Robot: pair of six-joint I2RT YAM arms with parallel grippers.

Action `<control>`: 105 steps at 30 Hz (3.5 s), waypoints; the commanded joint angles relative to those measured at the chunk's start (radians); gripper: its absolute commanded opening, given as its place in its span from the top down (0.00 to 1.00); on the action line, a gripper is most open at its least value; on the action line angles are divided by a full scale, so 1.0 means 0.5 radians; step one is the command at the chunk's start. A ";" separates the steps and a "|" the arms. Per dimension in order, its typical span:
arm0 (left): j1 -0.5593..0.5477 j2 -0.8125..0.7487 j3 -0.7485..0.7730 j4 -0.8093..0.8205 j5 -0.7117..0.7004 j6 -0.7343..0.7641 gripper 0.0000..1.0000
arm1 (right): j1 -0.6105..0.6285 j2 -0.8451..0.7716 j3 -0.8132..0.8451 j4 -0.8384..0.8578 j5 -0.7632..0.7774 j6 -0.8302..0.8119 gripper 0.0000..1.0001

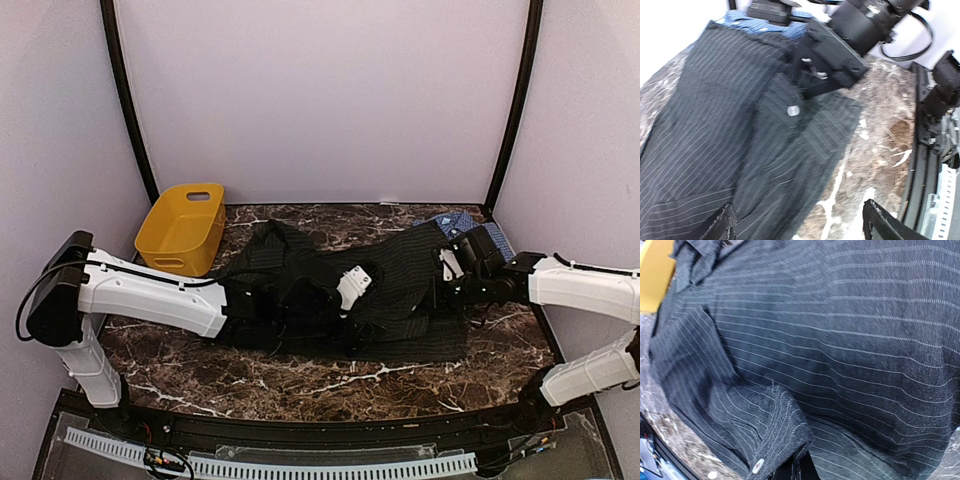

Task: Fold and stack the long sleeve shirts
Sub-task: Place the sleeve at the center of the board, then move the 1/3-folded shirt to the center of the board.

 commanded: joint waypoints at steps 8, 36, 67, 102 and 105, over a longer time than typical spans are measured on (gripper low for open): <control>0.333 -0.178 -0.154 -0.391 -0.297 -0.103 0.14 | -0.066 0.101 -0.074 -0.143 0.125 -0.182 1.00; 0.696 -0.027 -0.319 -0.891 -0.322 -0.305 0.15 | -0.100 0.192 -0.054 -0.274 0.421 -0.164 0.92; 0.752 -0.215 -0.419 -0.743 -0.039 -0.410 0.13 | 0.158 0.138 0.069 -0.090 0.275 -0.091 0.61; 0.607 -0.440 -1.027 -0.905 0.143 -0.870 0.17 | 0.376 0.189 -0.370 -0.339 0.155 0.294 0.63; 0.458 -0.419 -1.064 -0.953 0.162 -0.992 0.17 | 0.411 0.141 -0.387 -0.440 0.185 0.342 0.63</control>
